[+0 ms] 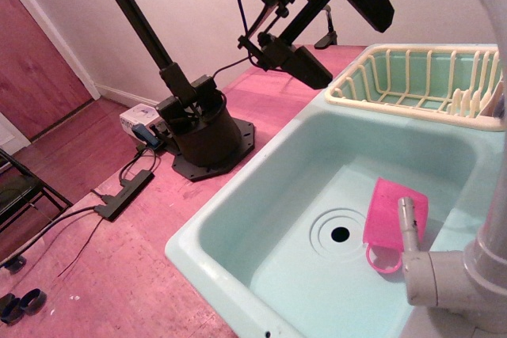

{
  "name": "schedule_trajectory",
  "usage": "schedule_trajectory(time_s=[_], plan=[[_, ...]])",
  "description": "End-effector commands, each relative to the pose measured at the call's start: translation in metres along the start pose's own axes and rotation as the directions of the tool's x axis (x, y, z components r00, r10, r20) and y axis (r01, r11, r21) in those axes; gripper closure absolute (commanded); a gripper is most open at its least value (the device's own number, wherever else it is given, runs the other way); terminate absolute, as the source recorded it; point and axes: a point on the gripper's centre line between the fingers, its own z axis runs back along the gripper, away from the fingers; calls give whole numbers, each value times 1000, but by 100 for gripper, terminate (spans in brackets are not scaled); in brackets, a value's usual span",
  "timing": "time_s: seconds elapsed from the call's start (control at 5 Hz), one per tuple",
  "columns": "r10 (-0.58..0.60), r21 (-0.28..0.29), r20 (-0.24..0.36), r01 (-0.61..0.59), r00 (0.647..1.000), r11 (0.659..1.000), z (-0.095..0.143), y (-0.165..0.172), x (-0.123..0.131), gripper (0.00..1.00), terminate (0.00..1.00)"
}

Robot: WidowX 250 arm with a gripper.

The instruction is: Flip cup upright

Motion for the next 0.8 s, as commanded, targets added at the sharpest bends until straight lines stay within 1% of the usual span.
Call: schedule_trajectory(time_s=[0.0, 0.2, 0.4, 0.6], plan=[[0, 0, 0, 0, 1000, 1000, 0, 0, 0, 0, 0], [-78, -51, 80, 83, 994, 995, -21, -19, 15, 0, 0], [-130, -104, 128, 143, 983, 984, -22, -36, 13, 0, 0], [-164, -120, 128, 179, 978, 977, -29, -47, 3, 0, 0]])
